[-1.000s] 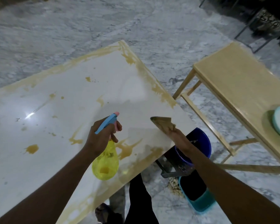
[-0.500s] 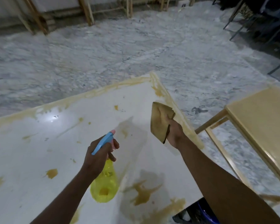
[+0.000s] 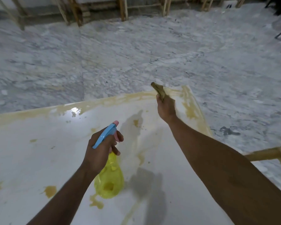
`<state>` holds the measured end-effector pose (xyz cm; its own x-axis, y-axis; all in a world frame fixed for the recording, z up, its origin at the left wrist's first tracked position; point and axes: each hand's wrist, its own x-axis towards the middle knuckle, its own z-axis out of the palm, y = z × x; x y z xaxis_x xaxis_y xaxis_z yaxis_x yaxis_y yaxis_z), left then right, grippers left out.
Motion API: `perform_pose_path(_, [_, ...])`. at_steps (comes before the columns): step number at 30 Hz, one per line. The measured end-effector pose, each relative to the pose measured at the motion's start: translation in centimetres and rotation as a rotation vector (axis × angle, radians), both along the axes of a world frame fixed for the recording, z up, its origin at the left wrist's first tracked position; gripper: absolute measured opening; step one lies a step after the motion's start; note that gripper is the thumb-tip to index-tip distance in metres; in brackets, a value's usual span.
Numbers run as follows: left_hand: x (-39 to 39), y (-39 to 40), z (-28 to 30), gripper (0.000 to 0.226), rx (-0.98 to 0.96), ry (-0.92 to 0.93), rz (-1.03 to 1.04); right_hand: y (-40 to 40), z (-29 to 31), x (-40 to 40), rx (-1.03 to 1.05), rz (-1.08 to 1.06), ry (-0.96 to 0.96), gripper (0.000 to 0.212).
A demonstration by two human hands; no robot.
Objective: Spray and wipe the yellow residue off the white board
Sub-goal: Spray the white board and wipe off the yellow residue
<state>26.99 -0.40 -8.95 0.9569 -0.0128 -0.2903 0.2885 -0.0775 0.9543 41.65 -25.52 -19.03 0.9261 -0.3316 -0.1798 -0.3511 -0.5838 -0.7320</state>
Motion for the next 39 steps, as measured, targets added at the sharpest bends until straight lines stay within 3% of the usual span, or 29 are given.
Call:
perform_pose_path(6, [1.4, 1.1, -0.4, 0.026, 0.017, -0.027, 0.044, 7.2, -4.0, -0.8, -0.417, 0.505, 0.17, 0.063])
perform_pose_path(14, [0.5, 1.7, -0.9, 0.039, 0.058, -0.029, 0.021, 7.7, -5.8, -5.5, -0.642, 0.69, 0.083, 0.07])
perform_pose_path(18, [-1.2, 1.5, -1.0, 0.05, 0.077, -0.034, -0.005, 7.3, -5.7, -9.6, -0.612, 0.703, 0.044, 0.074])
perform_pose_path(28, [-8.4, 2.5, -0.2, 0.046, 0.061, 0.0, -0.088, 6.4, -5.8, -21.8, -0.585, 0.708, -0.008, 0.064])
perform_pose_path(35, [-14.2, 2.7, 0.4, 0.034, 0.057, 0.042, -0.127, 5.8, -4.5, -30.6, -0.598, 0.743, 0.094, 0.069])
perform_pose_path(39, [-17.9, 2.7, 0.3, 0.041, 0.029, 0.043, -0.189, 5.2, -4.1, -36.3, -0.587, 0.762, 0.13, 0.07])
